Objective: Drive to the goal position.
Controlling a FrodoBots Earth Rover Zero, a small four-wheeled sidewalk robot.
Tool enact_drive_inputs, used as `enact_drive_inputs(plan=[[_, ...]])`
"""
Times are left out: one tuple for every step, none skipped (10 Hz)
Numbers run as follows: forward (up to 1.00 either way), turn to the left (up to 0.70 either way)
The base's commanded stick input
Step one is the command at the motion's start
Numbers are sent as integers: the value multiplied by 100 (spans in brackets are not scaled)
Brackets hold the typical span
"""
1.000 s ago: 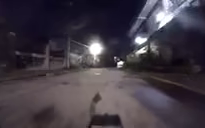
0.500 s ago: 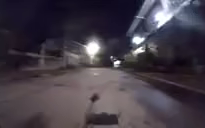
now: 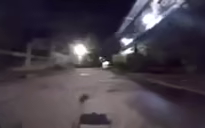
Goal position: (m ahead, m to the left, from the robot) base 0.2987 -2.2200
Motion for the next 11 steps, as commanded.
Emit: enact_drive_inputs(plan=[[50,0],[50,0],[12,0],[50,0],[50,0],[50,0],[50,0],[50,0],[50,0],[50,0],[50,0]])
